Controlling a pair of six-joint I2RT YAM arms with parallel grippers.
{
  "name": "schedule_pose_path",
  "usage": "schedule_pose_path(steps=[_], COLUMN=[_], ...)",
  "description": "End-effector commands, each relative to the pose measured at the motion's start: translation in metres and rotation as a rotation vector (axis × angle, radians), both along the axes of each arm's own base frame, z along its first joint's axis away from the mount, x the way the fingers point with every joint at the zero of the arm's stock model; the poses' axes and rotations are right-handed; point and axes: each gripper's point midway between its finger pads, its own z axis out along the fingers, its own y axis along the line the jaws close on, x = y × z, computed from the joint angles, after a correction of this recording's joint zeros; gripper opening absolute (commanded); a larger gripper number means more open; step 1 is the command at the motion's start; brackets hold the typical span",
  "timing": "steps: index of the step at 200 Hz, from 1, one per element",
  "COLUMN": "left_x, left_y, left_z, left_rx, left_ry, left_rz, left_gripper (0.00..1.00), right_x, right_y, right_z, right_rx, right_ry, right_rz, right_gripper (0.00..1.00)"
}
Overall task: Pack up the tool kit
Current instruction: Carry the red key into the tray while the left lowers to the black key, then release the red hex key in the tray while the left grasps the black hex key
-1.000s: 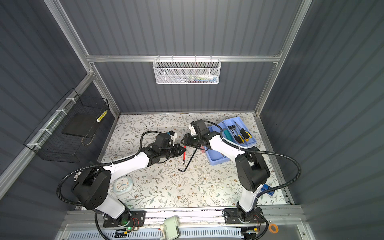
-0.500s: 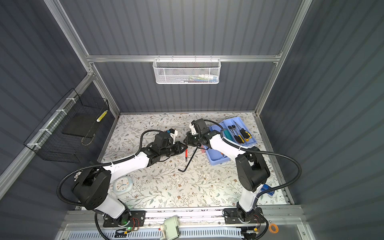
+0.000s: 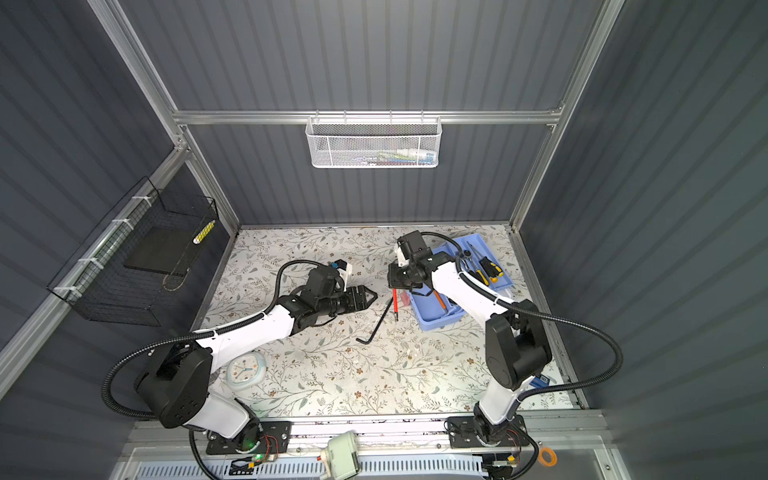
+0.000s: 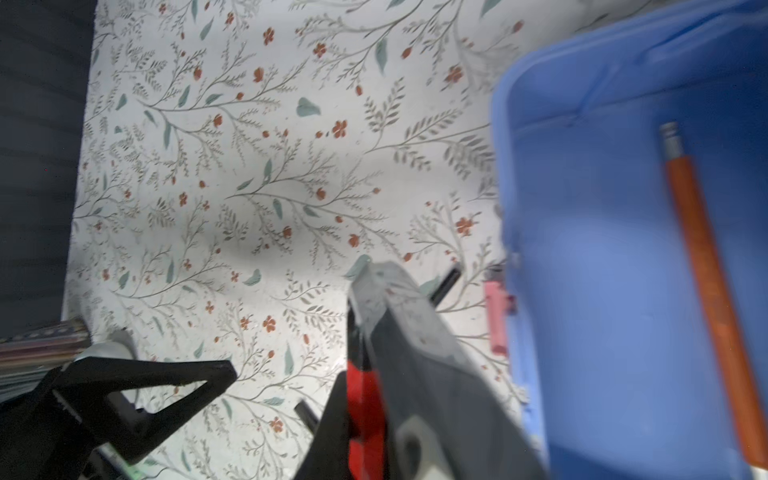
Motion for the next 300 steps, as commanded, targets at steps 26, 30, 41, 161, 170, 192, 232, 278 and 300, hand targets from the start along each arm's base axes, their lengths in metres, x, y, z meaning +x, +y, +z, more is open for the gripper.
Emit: schedule_pose_path(steps=[26, 30, 41, 161, 170, 192, 232, 278, 300], left_x=[-0.012, -0.013, -0.014, -0.023, -0.025, -0.029, -0.036, -0.037, -0.038], left_y=[0.014, 0.014, 0.013, -0.022, -0.024, -0.028, -0.034, -0.033, -0.029], left_z=[-0.052, -0.054, -0.058, -0.087, -0.089, -0.094, -0.104, -0.112, -0.117], left_rx=[0.232, 0.247, 0.291, 0.51, 0.516, 0.525, 0.554, 0.594, 0.616], left_ry=[0.083, 0.082, 0.081, 0.074, 0.076, 0.084, 0.103, 0.114, 0.122], left_rz=[-0.046, -0.05, -0.064, -0.224, -0.234, -0.254, -0.286, -0.297, -0.292], left_gripper=[0.79, 0.79, 0.79, 0.69, 0.67, 0.6, 0.57, 0.46, 0.4], right_x=[0.014, 0.015, 0.02, 0.058, 0.059, 0.058, 0.056, 0.055, 0.054], right_y=[-0.062, -0.066, -0.074, -0.091, -0.089, -0.087, -0.093, -0.094, -0.094], right_z=[0.004, 0.002, -0.004, -0.058, -0.062, -0.072, -0.084, -0.086, -0.088], right_rx=[-0.299, -0.32, -0.376, -0.71, -0.714, -0.716, -0.754, -0.755, -0.751], right_ry=[-0.037, -0.033, -0.028, 0.046, 0.05, 0.069, 0.086, 0.085, 0.091], right_rz=[-0.004, -0.007, -0.003, 0.049, 0.052, 0.056, 0.048, 0.036, 0.032], right_gripper=[0.0, 0.0, 0.0, 0.0, 0.0, 0.02, 0.1, 0.18, 0.23])
